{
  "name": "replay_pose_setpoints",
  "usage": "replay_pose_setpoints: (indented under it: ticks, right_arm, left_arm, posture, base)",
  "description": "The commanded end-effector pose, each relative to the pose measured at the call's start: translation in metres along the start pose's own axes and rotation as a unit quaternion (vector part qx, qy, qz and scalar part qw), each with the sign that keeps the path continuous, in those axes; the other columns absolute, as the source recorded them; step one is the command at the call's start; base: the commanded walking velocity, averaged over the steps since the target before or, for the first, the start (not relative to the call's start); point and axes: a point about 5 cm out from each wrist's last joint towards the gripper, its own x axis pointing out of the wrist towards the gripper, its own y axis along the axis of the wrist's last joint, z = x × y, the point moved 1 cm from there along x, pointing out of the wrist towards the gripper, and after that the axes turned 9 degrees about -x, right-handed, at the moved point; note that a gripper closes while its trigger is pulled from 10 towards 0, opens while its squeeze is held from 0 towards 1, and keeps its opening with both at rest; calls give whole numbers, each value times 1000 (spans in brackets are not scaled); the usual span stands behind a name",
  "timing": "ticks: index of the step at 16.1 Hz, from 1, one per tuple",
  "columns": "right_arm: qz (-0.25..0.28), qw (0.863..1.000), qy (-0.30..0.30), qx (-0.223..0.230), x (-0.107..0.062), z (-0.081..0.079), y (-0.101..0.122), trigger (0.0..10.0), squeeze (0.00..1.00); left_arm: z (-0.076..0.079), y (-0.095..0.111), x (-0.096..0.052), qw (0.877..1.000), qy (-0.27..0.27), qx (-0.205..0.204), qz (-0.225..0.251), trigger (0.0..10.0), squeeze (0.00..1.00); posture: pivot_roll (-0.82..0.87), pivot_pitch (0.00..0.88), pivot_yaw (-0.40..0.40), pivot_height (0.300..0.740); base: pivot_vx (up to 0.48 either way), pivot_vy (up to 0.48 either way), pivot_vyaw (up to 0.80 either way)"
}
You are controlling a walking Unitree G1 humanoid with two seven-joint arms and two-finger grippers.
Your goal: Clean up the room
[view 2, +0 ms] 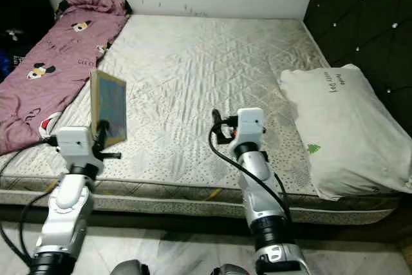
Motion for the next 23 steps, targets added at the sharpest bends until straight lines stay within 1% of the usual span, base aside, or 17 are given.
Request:
replay_pose_setpoints:
  ticks: [1, 2, 3, 4, 5, 6, 7, 10, 12, 14, 15, 23]
  right_arm:
    - [-1, 1000, -2, -2, 0, 0, -1, 10000, 0]
    - [-2, 1000, -3, -1, -2, -1, -2, 10000, 0]
    - [-3, 1000, -4, -1, -3, -1, -3, 10000, 0]
    - [-7, 1000, -3, 0, -5, -2, -5, 10000, 0]
    - [-11, 1000, 0, 0, -6, -3, -7, 10000, 0]
    - [-12, 1000, 1, -1, -6, -4, -7, 10000, 0]
    - [-11, 1000, -1, -2, -5, -3, -7, 10000, 0]
    - [-16, 1000, -4, 0, -5, -2, -7, 10000, 0]
    - [-17, 1000, -6, 1, -7, -2, -7, 10000, 0]
    - [-16, 1000, -6, 2, -7, -2, -7, 10000, 0]
    - [-16, 1000, -7, 1, -8, -2, -7, 10000, 0]
    - [-19, 1000, -7, 0, -10, -2, -6, 10000, 0]
  left_arm:
    - [-2, 6, -2, 1000, 0, -2, 14, 10000, 0]
    - [-7, 2, -10, 1000, 19, -4, -3, 10000, 0]
    - [-9, 0, -13, 1000, 19, -9, -6, 10000, 0]
    - [-11, -2, -18, 1000, 26, -4, -7, 10000, 0]
    - [-11, -3, -18, 999, 27, 12, -11, 10000, 0]
    - [-10, -3, -17, 1000, 25, 14, -9, 10000, 0]
    - [-7, -2, -17, 1000, 11, 15, -7, 10000, 0]
    - [-6, -1, -16, 1000, 6, 10, -11, 10000, 0]
    - [-2, 1, -16, 1000, -9, 7, -7, 10000, 0]
    - [-1, 1, -17, 1000, -12, 6, -6, 10000, 0]
    - [0, 2, -17, 1000, -16, 5, -6, 10000, 0]
    - [2, 4, -20, 1000, -28, -1, -6, 10000, 0]
  posture:
    - [-68, 0, 17, 740]
    - [-62, 0, 12, 740]
    - [-59, 0, 7, 740]
    - [-54, 0, 1, 740]
    - [-49, 0, -6, 740]
    - [-50, 0, -8, 740]
    - [-53, 0, -9, 740]
    - [-54, 0, -8, 740]
    - [-59, 0, -6, 740]
    - [-62, 0, -6, 740]
    - [-64, 7, -5, 740]
    - [-61, 19, -6, 740]
  base:
    - [0, 0, 0]
    - [0, 0, 0]
    - [0, 0, 0]
    - [0, 0, 0]
    - [0, 0, 0]
    - [0, 0, 0]
    - [0, 0, 0]
    - [0, 0, 0]
    - [0, 0, -800]
    - [0, 0, -619]
    - [0, 0, 0]
    - [348, 0, 0]
